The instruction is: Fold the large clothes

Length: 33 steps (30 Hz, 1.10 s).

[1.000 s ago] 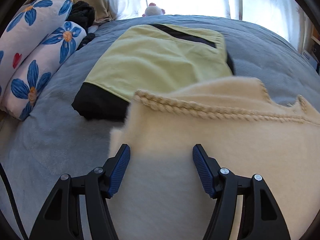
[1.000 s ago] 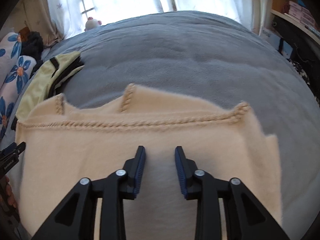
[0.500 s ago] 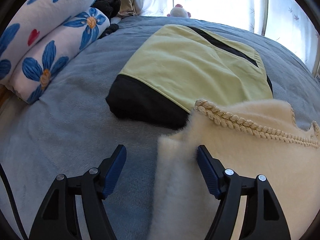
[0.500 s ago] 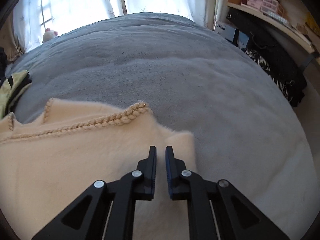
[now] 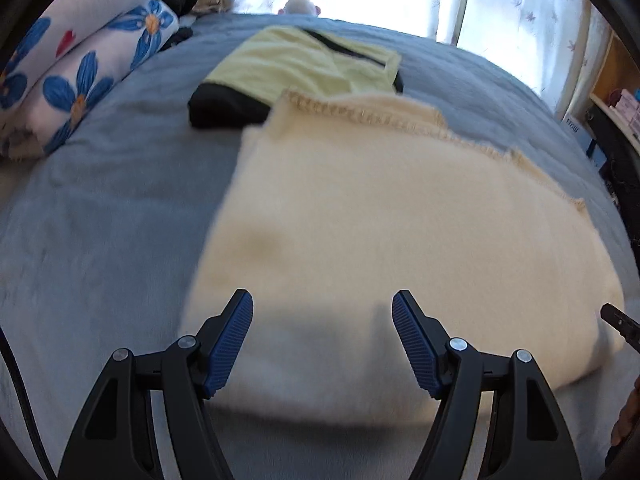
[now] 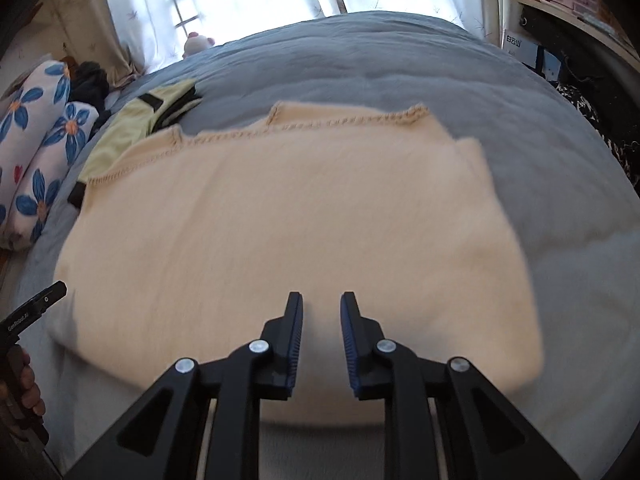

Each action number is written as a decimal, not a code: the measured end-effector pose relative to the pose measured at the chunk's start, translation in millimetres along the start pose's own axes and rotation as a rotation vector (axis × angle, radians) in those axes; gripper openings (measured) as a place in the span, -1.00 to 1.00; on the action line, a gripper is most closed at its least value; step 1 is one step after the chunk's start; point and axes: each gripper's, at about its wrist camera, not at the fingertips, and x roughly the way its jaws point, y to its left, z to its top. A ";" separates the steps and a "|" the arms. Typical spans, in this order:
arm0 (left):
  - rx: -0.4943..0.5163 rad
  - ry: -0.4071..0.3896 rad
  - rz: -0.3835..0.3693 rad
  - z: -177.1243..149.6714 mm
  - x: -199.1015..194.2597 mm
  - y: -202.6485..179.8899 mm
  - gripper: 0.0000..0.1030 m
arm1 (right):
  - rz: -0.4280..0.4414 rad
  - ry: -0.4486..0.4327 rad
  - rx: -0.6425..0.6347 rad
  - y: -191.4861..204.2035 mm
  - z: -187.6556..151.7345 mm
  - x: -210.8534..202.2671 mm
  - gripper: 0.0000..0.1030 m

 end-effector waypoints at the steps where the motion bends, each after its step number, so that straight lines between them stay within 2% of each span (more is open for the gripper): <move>1: -0.002 0.010 0.013 -4.1 1.6 0.3 0.39 | -0.012 0.006 -0.003 -1.1 -6.0 2.2 -0.63; 3: -0.027 0.025 0.045 -16.0 7.7 6.3 0.39 | -0.050 0.013 -0.002 -8.5 -19.7 5.7 -0.63; 8: -0.024 -0.023 0.073 -31.4 4.8 17.1 0.39 | -0.102 -0.010 0.090 -48.6 -37.2 -1.9 -0.63; 12: -0.034 -0.038 0.119 -34.7 3.9 12.8 0.39 | -0.054 -0.023 0.222 -75.2 -49.8 -7.9 -0.63; 16: -0.029 -0.040 0.150 -36.2 2.7 8.1 0.39 | -0.083 -0.024 0.232 -71.3 -51.3 -5.8 -0.63; 33: -0.064 -0.035 0.106 -37.2 5.6 13.8 0.51 | -0.205 -0.043 0.192 -51.0 -56.6 3.9 -0.58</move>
